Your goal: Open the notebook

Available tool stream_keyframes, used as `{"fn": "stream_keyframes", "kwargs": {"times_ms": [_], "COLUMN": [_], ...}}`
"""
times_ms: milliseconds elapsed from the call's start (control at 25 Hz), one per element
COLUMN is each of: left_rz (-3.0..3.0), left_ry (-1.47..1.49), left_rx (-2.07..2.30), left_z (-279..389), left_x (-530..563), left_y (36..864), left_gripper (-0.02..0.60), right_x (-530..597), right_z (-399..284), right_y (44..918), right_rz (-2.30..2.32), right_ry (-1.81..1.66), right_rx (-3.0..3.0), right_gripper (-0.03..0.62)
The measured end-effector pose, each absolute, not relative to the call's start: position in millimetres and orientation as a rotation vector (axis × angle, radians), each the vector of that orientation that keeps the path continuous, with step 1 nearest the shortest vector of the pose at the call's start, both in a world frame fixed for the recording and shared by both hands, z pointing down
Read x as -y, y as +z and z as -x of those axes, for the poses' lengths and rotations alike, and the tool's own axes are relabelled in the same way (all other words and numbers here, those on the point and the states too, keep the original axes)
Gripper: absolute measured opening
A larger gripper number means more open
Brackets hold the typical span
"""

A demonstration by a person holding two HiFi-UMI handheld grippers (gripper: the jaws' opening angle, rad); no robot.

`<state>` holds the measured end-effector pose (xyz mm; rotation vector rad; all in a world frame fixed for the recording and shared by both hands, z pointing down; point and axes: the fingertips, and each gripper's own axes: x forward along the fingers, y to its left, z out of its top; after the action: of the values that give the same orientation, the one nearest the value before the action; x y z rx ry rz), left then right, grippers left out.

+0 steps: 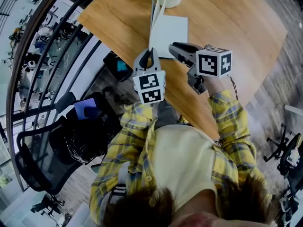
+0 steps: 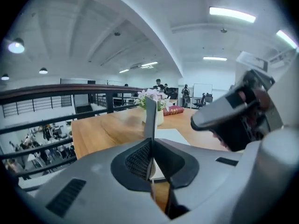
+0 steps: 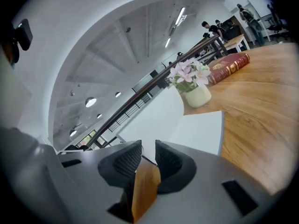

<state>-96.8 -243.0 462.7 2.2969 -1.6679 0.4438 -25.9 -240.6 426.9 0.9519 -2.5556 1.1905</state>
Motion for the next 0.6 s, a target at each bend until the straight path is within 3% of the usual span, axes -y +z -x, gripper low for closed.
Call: {"fn": "stream_keyframes", "kwargs": {"times_ms": [600], "left_rz": [-2.053], "left_ry": [0.174], "left_rx": [1.639], "left_z": [141], "left_x": [235], "left_y": [474], "left_gripper": [0.021], "right_x": [224], "right_z": [25], "right_y": [491], "right_rz": [-0.983], "right_ry": [1.113], "right_rx": [2.381], "right_gripper": [0.144]}}
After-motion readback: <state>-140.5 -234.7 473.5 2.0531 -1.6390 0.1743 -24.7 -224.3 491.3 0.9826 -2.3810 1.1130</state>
